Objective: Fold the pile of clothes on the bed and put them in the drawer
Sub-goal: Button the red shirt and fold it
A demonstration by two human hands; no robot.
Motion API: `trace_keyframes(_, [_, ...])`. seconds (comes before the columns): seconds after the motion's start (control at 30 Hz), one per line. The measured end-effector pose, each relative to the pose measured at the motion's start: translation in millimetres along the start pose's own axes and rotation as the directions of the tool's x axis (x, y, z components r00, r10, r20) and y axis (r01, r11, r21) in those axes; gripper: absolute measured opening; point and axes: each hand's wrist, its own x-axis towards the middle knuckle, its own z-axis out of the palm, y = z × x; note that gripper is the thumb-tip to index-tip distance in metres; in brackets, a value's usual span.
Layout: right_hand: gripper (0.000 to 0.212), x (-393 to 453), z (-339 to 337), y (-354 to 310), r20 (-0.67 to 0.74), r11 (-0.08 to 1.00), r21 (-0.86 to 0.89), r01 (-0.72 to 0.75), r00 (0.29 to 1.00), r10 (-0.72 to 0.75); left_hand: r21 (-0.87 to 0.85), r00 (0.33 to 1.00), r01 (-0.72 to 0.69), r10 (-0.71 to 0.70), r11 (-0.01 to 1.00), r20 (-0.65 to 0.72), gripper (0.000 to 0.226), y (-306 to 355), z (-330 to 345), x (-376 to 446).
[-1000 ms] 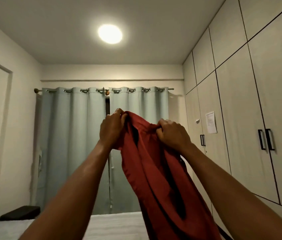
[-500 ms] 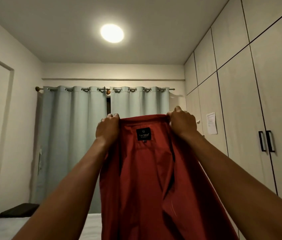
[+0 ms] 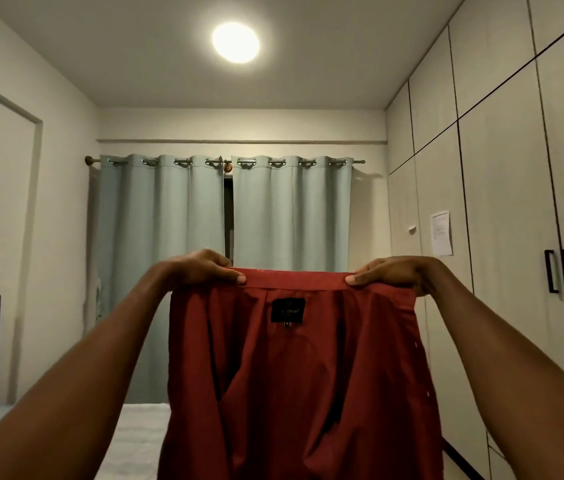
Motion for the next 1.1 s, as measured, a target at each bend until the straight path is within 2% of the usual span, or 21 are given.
trace_keyframes(0.07, [0.032,18,7,5,-0.035,0.999,-0.032,-0.032,0.999,0.031,-0.118,0.984,0.097,-0.077,0.988,0.163,0.024,-8,-1,-1])
trace_keyframes(0.1, [0.026,32,10,7,-0.138,0.991,-0.128,-0.046,0.99,0.029,-0.084,0.984,0.121,-0.109,0.989,0.137,0.02,-13,2,5])
trace_keyframes(0.13, [0.019,47,17,7,-0.26,0.963,-0.258,-0.075,0.966,0.005,0.007,0.989,0.141,-0.141,0.99,0.044,0.02,-17,9,16])
trace_keyframes(0.2, [0.014,73,34,1,-0.478,0.9,-0.414,-0.136,0.874,-0.088,0.189,0.956,0.206,-0.156,0.96,-0.25,0.017,-18,28,39])
trace_keyframes(0.27, [0.018,90,52,-10,-0.643,0.911,-0.39,-0.132,0.748,-0.167,0.21,0.848,0.302,-0.161,0.93,-0.505,0.017,-13,50,57])
trace_keyframes(0.3, [0.02,97,56,-15,-0.703,0.954,-0.294,-0.066,0.691,-0.168,0.143,0.804,0.308,-0.177,0.941,-0.568,0.018,-9,57,63])
trace_keyframes(0.33, [0.022,101,57,-20,-0.746,0.988,-0.15,0.024,0.654,-0.129,-0.003,0.784,0.267,-0.22,0.964,-0.58,0.019,-3,61,68])
trace_keyframes(0.37, [0.023,106,56,-24,-0.765,0.993,-0.016,0.119,0.637,-0.088,-0.217,0.794,0.201,-0.289,0.955,-0.536,0.02,3,62,73])
trace_keyframes(0.43, [0.026,112,49,-28,-0.769,0.949,0.148,0.278,0.636,-0.067,-0.611,0.865,0.086,-0.364,0.787,-0.347,0.023,15,59,75])
trace_keyframes(0.47, [0.028,113,46,-28,-0.773,0.936,0.145,0.32,0.627,-0.094,-0.684,0.892,0.052,-0.343,0.728,-0.296,0.022,18,58,76])
trace_keyframes(0.5, [0.032,113,45,-27,-0.776,0.935,0.098,0.34,0.615,-0.142,-0.694,0.908,0.019,-0.303,0.719,-0.289,0.02,19,57,78])
trace_keyframes(0.57, [0.041,107,46,-28,-0.774,0.937,-0.031,0.347,0.585,-0.243,-0.617,0.905,-0.072,-0.209,0.784,-0.371,0.018,19,57,82])
trace_keyframes(0.6, [0.042,104,47,-28,-0.779,0.934,-0.105,0.342,0.556,-0.291,-0.541,0.879,-0.128,-0.157,0.831,-0.45,0.019,18,57,84])
trace_keyframes(0.67, [0.029,98,46,-28,-0.817,0.918,-0.248,0.309,0.443,-0.369,-0.366,0.776,-0.212,-0.072,0.906,-0.627,0.014,17,59,87])
trace_keyframes(0.73, [0.02,93,45,-28,-0.852,0.906,-0.332,0.262,0.329,-0.408,-0.28,0.71,-0.244,-0.026,0.928,-0.704,0.011,18,59,86])
trace_keyframes(0.83, [0.027,84,43,-28,-0.865,0.898,-0.413,0.151,0.245,-0.438,-0.126,0.618,-0.245,0.055,0.961,-0.785,0.031,16,57,83])
trace_keyframes(0.87, [0.029,80,41,-30,-0.863,0.897,-0.407,0.174,0.248,-0.439,-0.11,0.607,-0.284,0.09,0.952,-0.789,0.032,18,56,79])
trace_keyframes(0.93, [0.03,68,38,-36,-0.851,0.877,-0.311,0.367,0.304,-0.428,-0.187,0.625,-0.402,0.12,0.896,-0.772,0.026,28,55,67])
trace_keyframes(1.0, [0.026,53,39,-47,-0.826,0.793,-0.156,0.588,0.363,-0.431,-0.203,0.577,-0.522,0.168,0.828,-0.799,0.021,45,52,52])
trace_keyframes(1.07, [0.02,37,38,-61,-0.809,0.692,-0.056,0.72,0.374,-0.454,-0.225,0.524,-0.584,0.151,0.78,-0.838,0.022,64,46,44])
trace_keyframes(1.1, [0.018,30,38,-67,-0.795,0.643,0.009,0.766,0.396,-0.46,-0.299,0.547,-0.585,0.095,0.754,-0.832,0.023,71,40,42])
